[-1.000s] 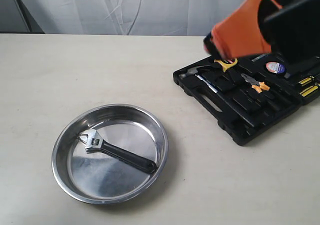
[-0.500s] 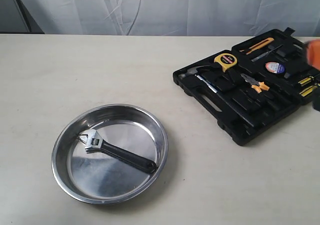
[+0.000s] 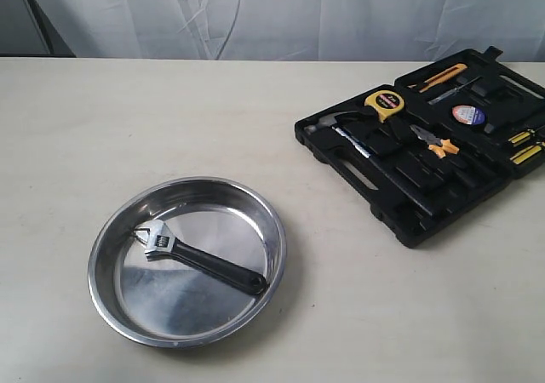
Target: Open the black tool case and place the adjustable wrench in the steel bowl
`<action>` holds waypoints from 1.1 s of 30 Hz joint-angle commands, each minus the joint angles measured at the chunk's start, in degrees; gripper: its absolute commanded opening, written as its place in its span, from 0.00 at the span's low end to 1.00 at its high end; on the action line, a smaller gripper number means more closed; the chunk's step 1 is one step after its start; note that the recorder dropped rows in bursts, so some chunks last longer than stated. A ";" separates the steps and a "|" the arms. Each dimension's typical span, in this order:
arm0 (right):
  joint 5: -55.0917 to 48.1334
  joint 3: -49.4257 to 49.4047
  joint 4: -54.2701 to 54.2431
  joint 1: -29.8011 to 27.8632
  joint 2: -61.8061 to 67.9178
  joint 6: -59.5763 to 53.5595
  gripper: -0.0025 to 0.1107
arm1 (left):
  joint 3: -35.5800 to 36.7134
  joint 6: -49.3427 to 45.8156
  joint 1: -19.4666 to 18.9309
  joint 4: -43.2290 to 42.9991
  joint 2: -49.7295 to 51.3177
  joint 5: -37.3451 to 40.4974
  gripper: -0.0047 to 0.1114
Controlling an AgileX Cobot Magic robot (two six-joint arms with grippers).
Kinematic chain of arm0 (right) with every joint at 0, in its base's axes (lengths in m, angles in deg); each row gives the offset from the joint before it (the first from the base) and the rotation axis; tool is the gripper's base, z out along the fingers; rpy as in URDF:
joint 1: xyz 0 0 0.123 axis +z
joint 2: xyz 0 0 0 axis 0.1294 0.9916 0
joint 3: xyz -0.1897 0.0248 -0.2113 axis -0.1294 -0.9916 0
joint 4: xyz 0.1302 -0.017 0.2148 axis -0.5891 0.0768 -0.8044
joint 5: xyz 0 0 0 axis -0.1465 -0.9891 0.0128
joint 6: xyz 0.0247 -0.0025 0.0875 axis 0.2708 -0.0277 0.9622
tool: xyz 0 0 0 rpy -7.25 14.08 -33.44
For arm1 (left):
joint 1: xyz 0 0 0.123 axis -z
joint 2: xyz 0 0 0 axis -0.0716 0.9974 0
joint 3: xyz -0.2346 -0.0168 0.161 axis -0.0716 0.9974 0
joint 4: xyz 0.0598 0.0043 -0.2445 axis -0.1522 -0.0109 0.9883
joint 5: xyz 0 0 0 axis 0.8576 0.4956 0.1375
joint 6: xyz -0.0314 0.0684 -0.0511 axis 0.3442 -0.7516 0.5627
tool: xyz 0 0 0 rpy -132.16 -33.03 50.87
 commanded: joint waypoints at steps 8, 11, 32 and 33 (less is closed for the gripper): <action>-0.40 -4.81 -7.39 -0.39 -0.38 0.01 0.01 | -0.16 0.11 -0.22 -0.25 -0.15 -0.31 0.04; -0.40 -4.81 -7.39 -0.39 -0.38 0.01 0.01 | -0.16 0.11 -0.22 -0.25 -0.15 -0.31 0.04; -0.69 -4.81 -7.39 -0.39 -0.38 0.01 0.01 | -0.16 0.11 -0.22 -0.25 -0.15 -0.31 0.04; -0.69 -4.81 -7.39 -0.39 -0.38 0.01 0.01 | -0.16 0.11 -0.22 -0.25 -0.15 -0.31 0.04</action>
